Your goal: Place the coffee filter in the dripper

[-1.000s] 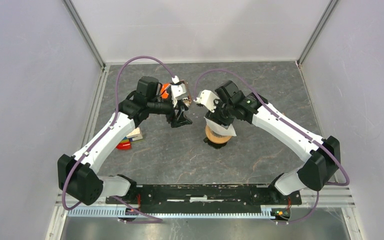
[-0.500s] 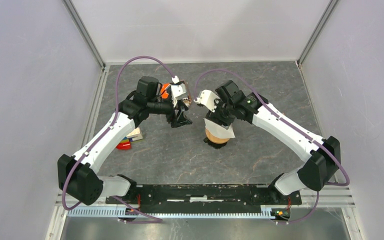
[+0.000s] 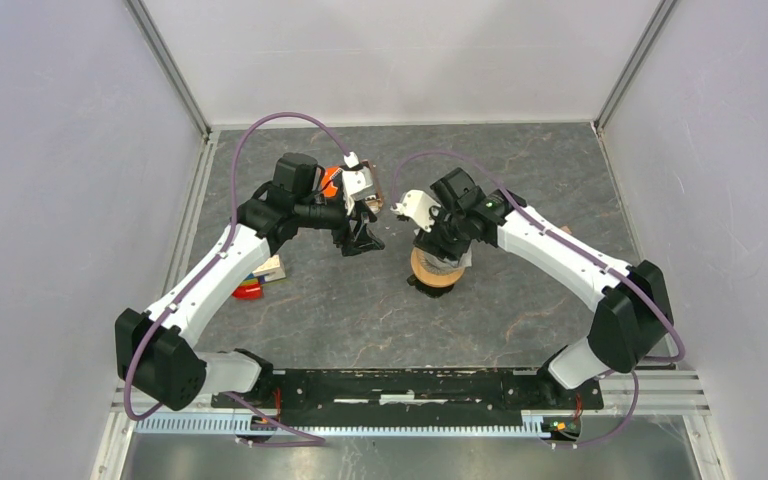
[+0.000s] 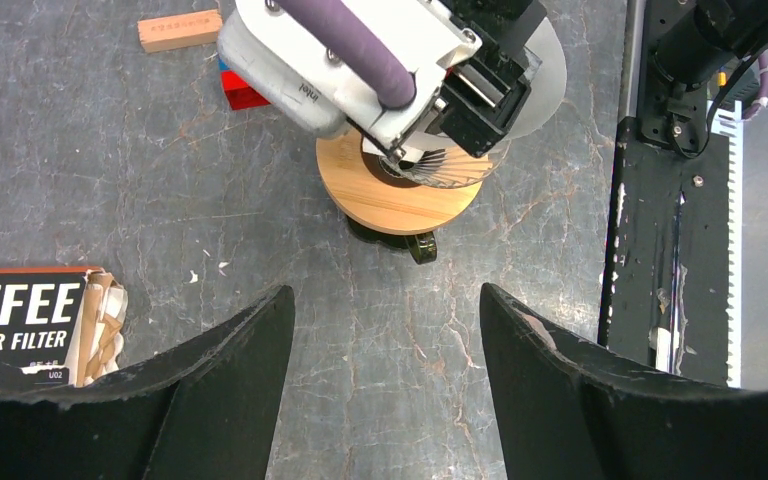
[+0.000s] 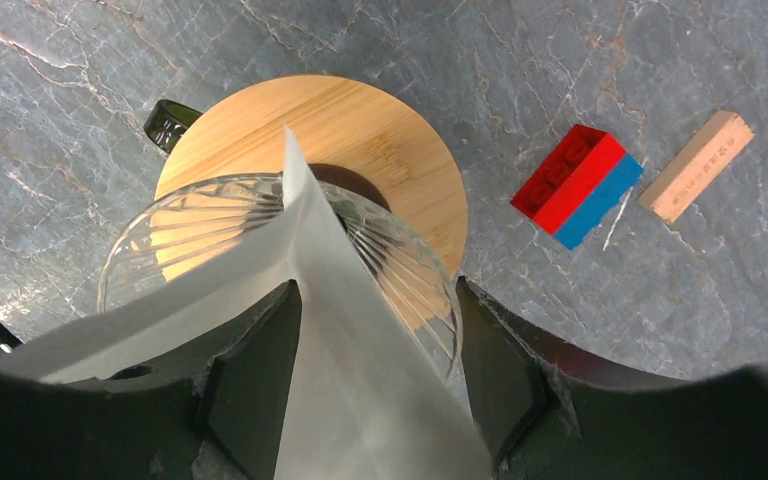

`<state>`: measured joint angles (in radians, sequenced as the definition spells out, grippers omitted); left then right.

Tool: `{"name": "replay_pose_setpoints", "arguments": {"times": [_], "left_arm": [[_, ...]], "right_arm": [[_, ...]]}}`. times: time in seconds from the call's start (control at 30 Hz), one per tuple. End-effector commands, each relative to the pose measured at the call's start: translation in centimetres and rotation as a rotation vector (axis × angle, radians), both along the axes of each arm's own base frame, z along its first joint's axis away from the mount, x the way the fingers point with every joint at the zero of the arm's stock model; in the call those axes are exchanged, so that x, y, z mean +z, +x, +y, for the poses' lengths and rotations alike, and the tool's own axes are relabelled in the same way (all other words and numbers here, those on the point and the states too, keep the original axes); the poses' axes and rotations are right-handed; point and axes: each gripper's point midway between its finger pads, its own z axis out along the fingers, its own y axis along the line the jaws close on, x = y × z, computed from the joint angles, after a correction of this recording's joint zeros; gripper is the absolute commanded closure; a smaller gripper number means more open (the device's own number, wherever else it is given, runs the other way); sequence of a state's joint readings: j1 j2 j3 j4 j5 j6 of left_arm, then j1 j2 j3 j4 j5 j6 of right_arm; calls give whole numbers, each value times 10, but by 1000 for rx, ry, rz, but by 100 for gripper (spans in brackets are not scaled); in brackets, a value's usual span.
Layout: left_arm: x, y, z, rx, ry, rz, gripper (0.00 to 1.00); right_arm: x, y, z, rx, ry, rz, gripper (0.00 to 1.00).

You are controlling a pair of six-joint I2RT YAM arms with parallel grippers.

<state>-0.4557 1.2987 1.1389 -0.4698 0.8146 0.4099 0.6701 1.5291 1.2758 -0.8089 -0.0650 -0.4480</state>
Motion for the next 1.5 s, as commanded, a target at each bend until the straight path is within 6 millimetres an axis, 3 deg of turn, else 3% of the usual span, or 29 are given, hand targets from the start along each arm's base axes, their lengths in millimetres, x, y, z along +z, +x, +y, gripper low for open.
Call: {"name": "replay_pose_setpoints", "arguments": {"times": [0.0, 1.03, 1.47], "left_arm": [[15, -4, -3, -29, -31, -45, 25], [12, -6, -3, -39, -31, -42, 25], [11, -8, -2, -44, -29, -40, 25]], "right_arm": [[-2, 2, 9, 20, 40, -7, 35], [-41, -2, 3, -14, 9, 31, 30], [-38, 3, 3, -27, 2, 16, 26]]}}
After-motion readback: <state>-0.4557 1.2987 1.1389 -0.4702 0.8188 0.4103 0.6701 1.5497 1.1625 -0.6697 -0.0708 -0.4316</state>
